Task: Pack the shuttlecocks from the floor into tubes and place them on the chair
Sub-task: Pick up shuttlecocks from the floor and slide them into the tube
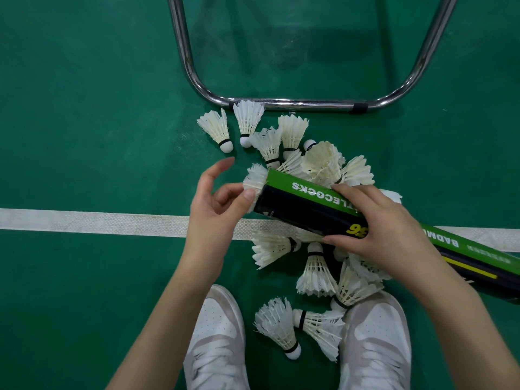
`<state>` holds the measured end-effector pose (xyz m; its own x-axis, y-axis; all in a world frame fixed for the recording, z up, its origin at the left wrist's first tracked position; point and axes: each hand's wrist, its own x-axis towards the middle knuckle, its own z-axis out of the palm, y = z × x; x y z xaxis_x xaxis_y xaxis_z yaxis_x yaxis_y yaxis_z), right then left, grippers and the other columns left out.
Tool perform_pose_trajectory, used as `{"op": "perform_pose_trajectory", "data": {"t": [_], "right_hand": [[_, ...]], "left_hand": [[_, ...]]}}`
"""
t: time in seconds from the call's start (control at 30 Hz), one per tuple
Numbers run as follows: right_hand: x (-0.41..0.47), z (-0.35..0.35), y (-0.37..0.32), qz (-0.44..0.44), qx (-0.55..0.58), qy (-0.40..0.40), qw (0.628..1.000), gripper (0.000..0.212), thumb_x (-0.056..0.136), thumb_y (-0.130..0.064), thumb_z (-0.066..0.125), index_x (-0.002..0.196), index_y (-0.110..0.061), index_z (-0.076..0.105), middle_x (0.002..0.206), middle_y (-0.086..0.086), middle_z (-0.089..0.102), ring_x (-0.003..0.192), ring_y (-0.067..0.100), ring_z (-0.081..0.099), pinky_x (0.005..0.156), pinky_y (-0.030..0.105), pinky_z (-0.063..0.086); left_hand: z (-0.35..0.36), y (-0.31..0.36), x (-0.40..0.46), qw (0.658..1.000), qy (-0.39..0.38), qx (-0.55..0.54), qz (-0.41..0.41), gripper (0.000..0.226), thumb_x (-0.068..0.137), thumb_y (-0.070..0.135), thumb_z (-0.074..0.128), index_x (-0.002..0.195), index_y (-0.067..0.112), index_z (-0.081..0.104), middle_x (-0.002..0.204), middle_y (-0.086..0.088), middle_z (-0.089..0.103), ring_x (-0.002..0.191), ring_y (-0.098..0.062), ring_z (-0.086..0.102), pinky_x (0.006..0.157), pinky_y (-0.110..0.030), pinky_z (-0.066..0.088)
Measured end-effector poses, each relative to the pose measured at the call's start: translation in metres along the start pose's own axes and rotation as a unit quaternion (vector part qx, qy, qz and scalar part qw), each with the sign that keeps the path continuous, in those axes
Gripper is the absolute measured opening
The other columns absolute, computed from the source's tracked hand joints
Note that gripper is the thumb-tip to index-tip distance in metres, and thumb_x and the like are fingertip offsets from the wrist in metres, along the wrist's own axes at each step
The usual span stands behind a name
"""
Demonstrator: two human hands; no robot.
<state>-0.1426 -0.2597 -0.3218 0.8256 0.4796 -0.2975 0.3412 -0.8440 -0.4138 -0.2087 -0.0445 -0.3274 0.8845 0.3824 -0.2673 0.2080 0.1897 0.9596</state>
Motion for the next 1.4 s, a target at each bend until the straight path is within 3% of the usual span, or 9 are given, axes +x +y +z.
{"op": "perform_pose_trajectory", "data": {"t": [0.13,0.33,0.47,0.67,0.8,0.97,1.1,1.27,1.4], "right_hand": [[-0.0007,0.0002,-0.0004,-0.004,0.000,-0.001,1.000,0.079,0.070,-0.055,0.066,0.138,-0.038,0.030,0.129,-0.013,0.042,0.115,0.011,0.041,0.093,0.031,0.035],[-0.0002,0.0010,-0.0012,-0.005,-0.005,-0.008,1.000,0.078,0.071,-0.054,0.066,0.138,-0.038,0.029,0.130,-0.012,0.041,0.115,0.012,0.041,0.095,0.031,0.034],[-0.0009,0.0012,-0.0011,-0.008,0.002,0.000,1.000,0.077,0.070,-0.053,0.067,0.137,-0.038,0.032,0.128,-0.011,0.044,0.113,0.012,0.043,0.094,0.032,0.035],[-0.0004,0.0023,-0.0012,-0.011,-0.003,0.002,1.000,0.079,0.069,-0.054,0.068,0.138,-0.038,0.032,0.126,-0.011,0.045,0.112,0.013,0.044,0.093,0.032,0.037],[-0.0005,0.0023,-0.0011,-0.010,0.000,0.001,1.000,0.079,0.069,-0.054,0.068,0.137,-0.039,0.031,0.127,-0.011,0.044,0.113,0.012,0.043,0.093,0.032,0.035],[-0.0006,0.0022,-0.0014,-0.012,0.000,-0.002,1.000,0.080,0.069,-0.055,0.067,0.138,-0.038,0.031,0.127,-0.011,0.044,0.114,0.013,0.042,0.095,0.032,0.035],[0.0001,0.0021,-0.0022,-0.017,0.003,0.000,1.000,0.080,0.069,-0.054,0.068,0.138,-0.037,0.032,0.127,-0.010,0.045,0.114,0.013,0.043,0.095,0.033,0.036],[0.0002,0.0031,-0.0036,-0.020,-0.001,0.000,1.000,0.080,0.069,-0.055,0.068,0.138,-0.037,0.032,0.127,-0.012,0.044,0.114,0.012,0.042,0.094,0.032,0.035],[0.0004,0.0031,-0.0033,-0.020,-0.002,0.003,1.000,0.079,0.069,-0.055,0.068,0.138,-0.036,0.033,0.127,-0.011,0.045,0.114,0.013,0.043,0.095,0.033,0.035]], "left_hand": [[0.0047,0.0014,-0.0026,0.999,-0.038,0.019,-0.018,0.047,0.088,0.011,0.059,0.131,0.021,0.045,0.083,-0.004,0.063,0.081,-0.003,0.062,0.077,-0.010,0.046],[0.0025,-0.0029,-0.0029,0.988,-0.087,0.123,-0.025,0.067,0.072,0.035,0.081,0.129,0.043,0.044,0.097,-0.017,0.063,0.096,-0.021,0.063,0.099,-0.042,0.048],[0.0068,-0.0032,-0.0041,0.983,-0.097,0.155,-0.011,0.072,0.076,0.015,0.077,0.133,0.040,0.040,0.097,0.005,0.068,0.098,-0.005,0.064,0.092,-0.021,0.047],[0.0061,-0.0051,0.0010,0.978,-0.096,0.186,0.001,0.077,0.075,0.016,0.080,0.127,0.055,0.039,0.104,-0.001,0.067,0.107,-0.021,0.061,0.102,-0.042,0.045],[0.0053,-0.0054,0.0021,0.978,-0.091,0.188,0.007,0.078,0.074,0.015,0.080,0.125,0.058,0.039,0.101,-0.003,0.068,0.108,-0.023,0.061,0.101,-0.044,0.045],[0.0072,-0.0008,0.0025,0.979,-0.092,0.181,0.005,0.080,0.075,0.009,0.078,0.128,0.052,0.037,0.094,-0.029,0.060,0.089,-0.032,0.062,0.088,-0.042,0.050],[0.0037,-0.0006,0.0043,0.979,-0.112,0.167,0.003,0.079,0.078,0.007,0.076,0.128,0.055,0.037,0.089,-0.033,0.058,0.090,-0.040,0.059,0.090,-0.048,0.048],[0.0022,-0.0039,0.0042,0.978,-0.155,0.138,-0.005,0.076,0.084,-0.004,0.064,0.128,0.051,0.036,0.094,-0.002,0.072,0.096,-0.012,0.067,0.093,-0.026,0.050],[0.0037,-0.0036,0.0032,0.976,-0.166,0.141,0.001,0.075,0.087,-0.004,0.061,0.131,0.050,0.034,0.115,-0.003,0.067,0.104,-0.009,0.065,0.095,-0.022,0.048]]}}
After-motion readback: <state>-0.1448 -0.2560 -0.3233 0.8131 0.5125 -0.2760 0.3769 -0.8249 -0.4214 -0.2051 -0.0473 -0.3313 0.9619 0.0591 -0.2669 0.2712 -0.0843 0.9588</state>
